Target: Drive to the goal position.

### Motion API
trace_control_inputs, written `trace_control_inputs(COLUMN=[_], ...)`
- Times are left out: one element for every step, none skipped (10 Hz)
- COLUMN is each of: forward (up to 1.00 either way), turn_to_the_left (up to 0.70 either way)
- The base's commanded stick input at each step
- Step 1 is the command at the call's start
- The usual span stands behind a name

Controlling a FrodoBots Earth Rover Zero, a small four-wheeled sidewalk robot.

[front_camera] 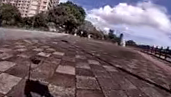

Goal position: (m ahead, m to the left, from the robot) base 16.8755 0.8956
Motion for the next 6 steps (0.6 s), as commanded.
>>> trace_control_inputs(forward=[1.0, 1.0, 1.0, 1.0, 1.0, 1.0], turn_to_the_left=[-0.17, -0.4, -0.4, -0.28, 0.0, 0.0])
